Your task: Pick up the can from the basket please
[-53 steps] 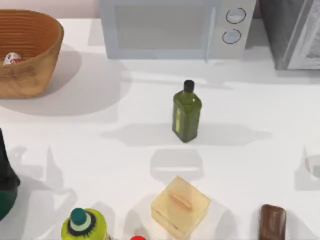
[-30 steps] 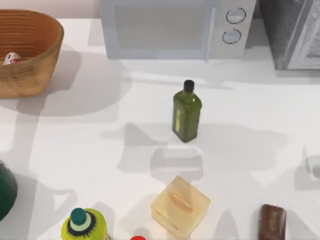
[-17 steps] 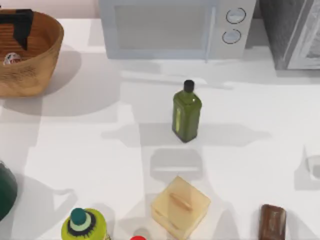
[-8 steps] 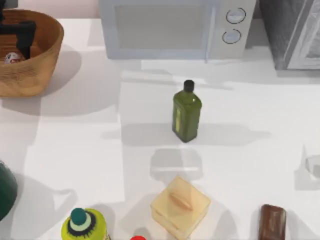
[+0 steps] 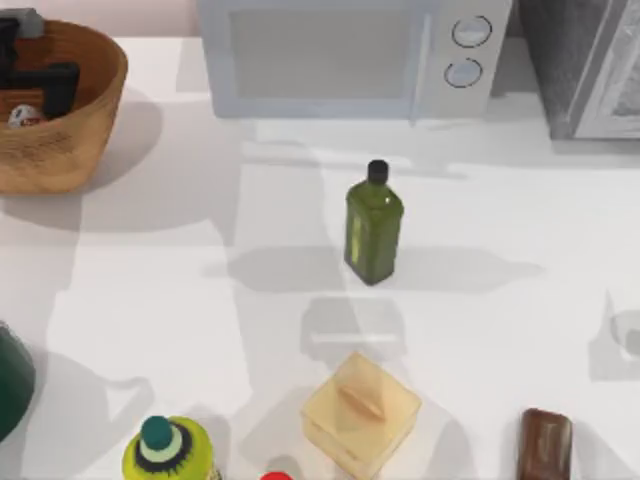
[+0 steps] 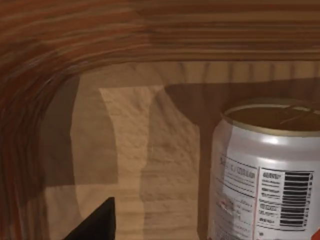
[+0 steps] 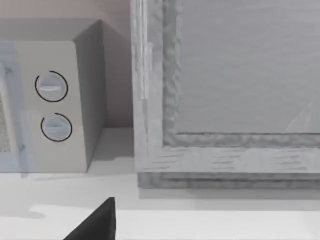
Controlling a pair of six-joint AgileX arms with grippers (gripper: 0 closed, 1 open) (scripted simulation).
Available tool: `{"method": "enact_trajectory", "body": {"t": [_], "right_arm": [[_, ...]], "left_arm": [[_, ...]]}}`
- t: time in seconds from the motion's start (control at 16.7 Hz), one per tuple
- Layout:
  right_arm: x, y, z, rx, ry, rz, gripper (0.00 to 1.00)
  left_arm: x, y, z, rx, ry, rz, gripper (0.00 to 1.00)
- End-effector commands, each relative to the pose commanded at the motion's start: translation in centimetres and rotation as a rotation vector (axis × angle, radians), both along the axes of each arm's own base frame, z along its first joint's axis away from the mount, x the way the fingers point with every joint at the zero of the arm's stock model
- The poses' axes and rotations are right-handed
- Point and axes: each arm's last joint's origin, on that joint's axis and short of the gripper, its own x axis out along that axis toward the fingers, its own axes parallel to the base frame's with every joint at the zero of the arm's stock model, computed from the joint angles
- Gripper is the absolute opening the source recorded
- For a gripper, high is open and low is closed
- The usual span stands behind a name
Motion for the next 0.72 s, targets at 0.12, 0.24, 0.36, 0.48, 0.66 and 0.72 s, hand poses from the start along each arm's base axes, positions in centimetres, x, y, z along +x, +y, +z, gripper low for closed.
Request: {"method": "enact_trajectory", "body": {"t": [0.12, 0.24, 0.36, 0.48, 0.66, 0.72], "right_arm": [[0.0, 0.0, 0.0, 0.000, 0.000, 0.000, 1.00], [0.0, 0.0, 0.0, 0.000, 0.000, 0.000, 1.00], [0.0, 0.0, 0.0, 0.000, 0.000, 0.000, 1.00], [0.0, 0.0, 0.0, 0.000, 0.000, 0.000, 1.00], [0.0, 0.0, 0.0, 0.000, 0.000, 0.000, 1.00], [0.0, 0.0, 0.0, 0.000, 0.000, 0.000, 1.00]], "left_arm": [[0.1, 0.0, -1.5, 0.000, 0.001, 0.000, 1.00], [0.1, -0.1, -2.3, 0.000, 0.000, 0.000, 1.00], [0.1, -0.1, -2.3, 0.000, 0.000, 0.000, 1.00], [0.1, -0.1, -2.3, 0.000, 0.000, 0.000, 1.00], [0.1, -0.1, -2.3, 0.000, 0.000, 0.000, 0.77], [0.1, -0.1, -2.3, 0.000, 0.000, 0.000, 0.70]]}}
